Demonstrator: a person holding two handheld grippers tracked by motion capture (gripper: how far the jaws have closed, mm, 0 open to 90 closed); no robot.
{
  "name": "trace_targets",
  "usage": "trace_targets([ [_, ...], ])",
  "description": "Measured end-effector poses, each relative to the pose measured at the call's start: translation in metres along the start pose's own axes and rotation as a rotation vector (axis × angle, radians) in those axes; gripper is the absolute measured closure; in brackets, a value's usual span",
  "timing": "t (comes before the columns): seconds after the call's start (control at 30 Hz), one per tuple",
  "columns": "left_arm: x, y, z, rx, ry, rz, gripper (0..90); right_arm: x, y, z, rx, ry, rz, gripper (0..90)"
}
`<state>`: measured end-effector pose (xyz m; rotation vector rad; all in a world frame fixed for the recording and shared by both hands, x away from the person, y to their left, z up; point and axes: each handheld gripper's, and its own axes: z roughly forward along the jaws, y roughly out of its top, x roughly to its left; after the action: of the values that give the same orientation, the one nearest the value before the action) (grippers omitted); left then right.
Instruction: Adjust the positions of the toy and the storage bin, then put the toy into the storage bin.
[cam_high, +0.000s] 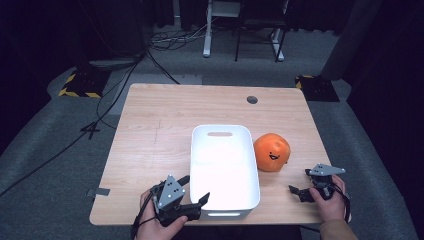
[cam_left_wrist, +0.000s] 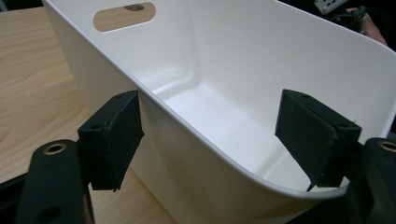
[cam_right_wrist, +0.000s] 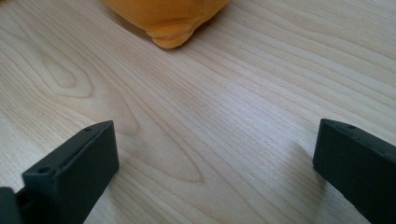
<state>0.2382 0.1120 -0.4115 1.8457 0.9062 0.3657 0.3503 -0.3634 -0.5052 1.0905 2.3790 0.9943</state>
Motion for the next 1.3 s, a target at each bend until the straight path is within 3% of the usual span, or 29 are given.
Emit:
trace_targets([
  [0.37,-0.004,0.000,0.000,-0.002,-0.014,0.015,22.8,0.001,0.000,0.000,-0.003,0.004,0.005,0.3],
  [0.53,-0.003,0.004,-0.003,-0.029,-0.021,-0.010,22.1,0.001,0.000,0.000,-0.002,0.004,0.006,0.3],
  [0.73,0.003,0.013,-0.012,-0.036,0.004,0.013,22.5,0.002,0.001,0.001,0.001,-0.010,0.011,0.3],
  [0.77,0.009,0.016,-0.015,-0.041,0.034,0.033,22.5,0.002,0.001,0.001,0.003,-0.011,0.014,0.3],
  [0.8,0.009,0.016,-0.015,-0.041,0.034,0.033,22.5,0.002,0.001,0.001,0.003,-0.011,0.014,0.3],
  [1.07,0.038,0.017,-0.026,-0.049,0.088,0.004,21.8,0.002,0.001,0.001,0.000,-0.017,0.025,0.3],
  [1.3,0.062,0.009,-0.026,-0.012,0.147,-0.005,20.4,0.003,0.001,0.001,0.003,-0.026,0.029,0.3],
])
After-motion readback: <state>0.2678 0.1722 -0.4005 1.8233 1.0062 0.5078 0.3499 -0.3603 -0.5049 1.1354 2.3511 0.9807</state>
